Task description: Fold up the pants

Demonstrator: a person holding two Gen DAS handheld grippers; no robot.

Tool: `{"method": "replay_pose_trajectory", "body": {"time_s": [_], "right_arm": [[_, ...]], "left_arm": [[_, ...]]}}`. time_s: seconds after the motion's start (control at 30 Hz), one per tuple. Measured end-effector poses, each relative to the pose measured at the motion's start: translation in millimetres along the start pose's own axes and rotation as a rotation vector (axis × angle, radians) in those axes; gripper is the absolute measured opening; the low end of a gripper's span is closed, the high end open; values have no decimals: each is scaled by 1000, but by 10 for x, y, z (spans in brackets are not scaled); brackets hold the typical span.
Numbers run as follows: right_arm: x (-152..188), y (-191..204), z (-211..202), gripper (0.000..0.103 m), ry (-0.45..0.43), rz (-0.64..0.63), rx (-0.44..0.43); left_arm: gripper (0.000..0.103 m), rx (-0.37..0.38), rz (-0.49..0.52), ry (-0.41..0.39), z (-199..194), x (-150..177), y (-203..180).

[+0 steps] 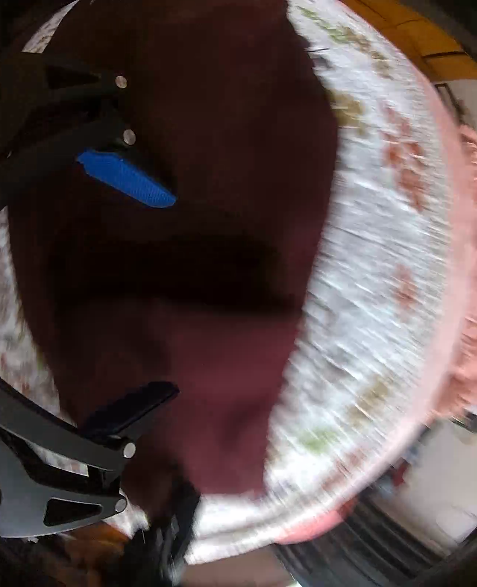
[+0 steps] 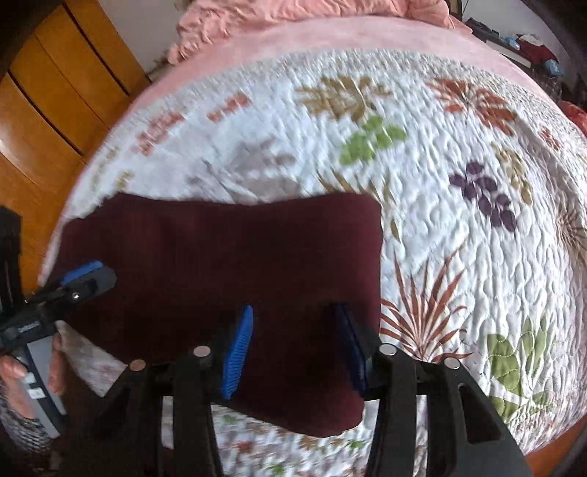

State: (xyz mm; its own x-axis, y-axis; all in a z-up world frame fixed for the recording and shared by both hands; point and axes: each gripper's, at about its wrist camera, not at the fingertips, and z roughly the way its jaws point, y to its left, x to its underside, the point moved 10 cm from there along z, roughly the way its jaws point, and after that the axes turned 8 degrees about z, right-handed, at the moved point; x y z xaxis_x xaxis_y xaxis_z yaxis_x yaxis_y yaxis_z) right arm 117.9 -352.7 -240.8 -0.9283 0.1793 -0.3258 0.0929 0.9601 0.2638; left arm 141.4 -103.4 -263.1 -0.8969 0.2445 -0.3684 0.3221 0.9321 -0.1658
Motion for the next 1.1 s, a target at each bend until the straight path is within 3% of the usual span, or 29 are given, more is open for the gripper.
{"method": "replay_pose_trajectory", "body": {"time_s": [0.13, 0.27, 0.4, 0.5, 0.57, 0.67, 0.77, 0.83, 0.97, 1.1], "right_arm": [[-6, 14, -63, 48, -21, -7, -24], [-187, 9, -159, 48, -58, 57, -89], [-161, -37, 116, 46, -16, 28, -17], [-174, 24, 64, 48, -29, -3, 19], [-212, 119, -89, 48, -61, 6, -2], [-207, 369, -286, 48, -84, 18, -92], [-130, 737, -365, 48, -72, -2, -194], [-49, 964, -352, 48, -55, -28, -240], [107, 1262, -157, 48, -6, -84, -214], [197, 1296, 20, 48, 37, -56, -199]], "left_arm": [[94, 15, -10, -45, -129, 7, 20], [95, -1, -13, -31, -40, 23, 58], [97, -27, 36, -63, -43, 3, 17], [96, 19, 32, -91, -257, -15, 64], [96, 19, 22, -125, -448, -17, 170], [97, 13, -65, -186, -849, 77, 630], [97, -38, -224, -213, -1180, 325, 1363], [97, -119, -349, -230, -1390, 575, 2004], [97, -194, -530, -247, -1644, 920, 2864], [97, -149, -687, -246, -1715, 1172, 3479]]}}
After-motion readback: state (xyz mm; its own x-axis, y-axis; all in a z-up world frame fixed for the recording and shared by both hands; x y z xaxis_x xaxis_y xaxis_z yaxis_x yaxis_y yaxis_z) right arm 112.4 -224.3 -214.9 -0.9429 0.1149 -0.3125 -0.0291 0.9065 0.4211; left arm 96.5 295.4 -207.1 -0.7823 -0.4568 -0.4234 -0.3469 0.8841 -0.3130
